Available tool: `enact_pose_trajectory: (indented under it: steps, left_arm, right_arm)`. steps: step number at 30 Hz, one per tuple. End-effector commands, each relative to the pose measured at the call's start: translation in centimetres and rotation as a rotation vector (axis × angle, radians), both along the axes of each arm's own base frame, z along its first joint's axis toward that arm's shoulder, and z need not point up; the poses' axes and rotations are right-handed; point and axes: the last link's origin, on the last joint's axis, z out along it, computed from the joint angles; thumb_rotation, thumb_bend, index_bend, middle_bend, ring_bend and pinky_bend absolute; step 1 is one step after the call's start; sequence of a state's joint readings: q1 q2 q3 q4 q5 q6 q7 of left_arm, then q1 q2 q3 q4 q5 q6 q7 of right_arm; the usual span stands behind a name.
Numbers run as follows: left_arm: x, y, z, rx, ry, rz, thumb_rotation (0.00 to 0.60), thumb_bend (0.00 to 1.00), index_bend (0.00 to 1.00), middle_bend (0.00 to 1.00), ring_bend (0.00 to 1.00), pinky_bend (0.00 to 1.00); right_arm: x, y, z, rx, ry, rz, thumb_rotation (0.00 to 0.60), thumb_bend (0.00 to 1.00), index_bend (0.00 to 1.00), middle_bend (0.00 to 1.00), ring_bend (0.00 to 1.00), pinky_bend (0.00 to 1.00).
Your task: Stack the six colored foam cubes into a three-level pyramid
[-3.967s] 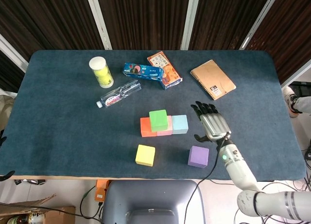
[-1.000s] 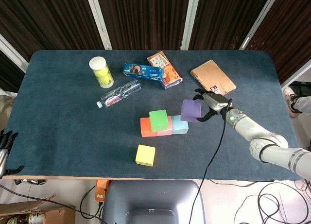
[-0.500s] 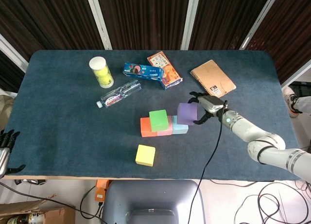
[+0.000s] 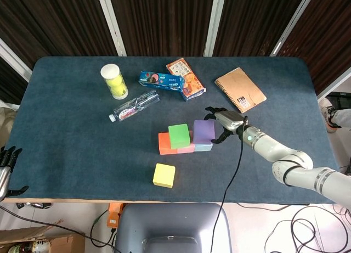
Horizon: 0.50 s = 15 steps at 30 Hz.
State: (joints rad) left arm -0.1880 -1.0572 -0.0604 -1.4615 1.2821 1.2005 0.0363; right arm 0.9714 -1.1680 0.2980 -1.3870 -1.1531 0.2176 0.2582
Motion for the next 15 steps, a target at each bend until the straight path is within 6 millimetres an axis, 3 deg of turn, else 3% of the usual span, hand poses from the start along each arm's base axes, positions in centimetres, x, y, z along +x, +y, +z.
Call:
enact_pose_trajectory:
  steps: [1,15]
  left_arm:
    - [0.0,-0.1,0.0,0.000,0.000,-0.001,0.585,0.12,0.05,0.00,0.00,0.11]
    - [0.0,-0.2,0.2,0.001,0.000,-0.004,0.583,0.12,0.05,0.00,0.00,0.11]
  right_arm:
    - [0.1,0.0,-0.4,0.009,0.003,0.003,0.600,0.38,0.43,0.00,0.00,0.00]
    - [0.3,0.0,-1.4,0.016,-0.008,-0.004,0.600,0.38,0.36,0.00,0.00,0.00]
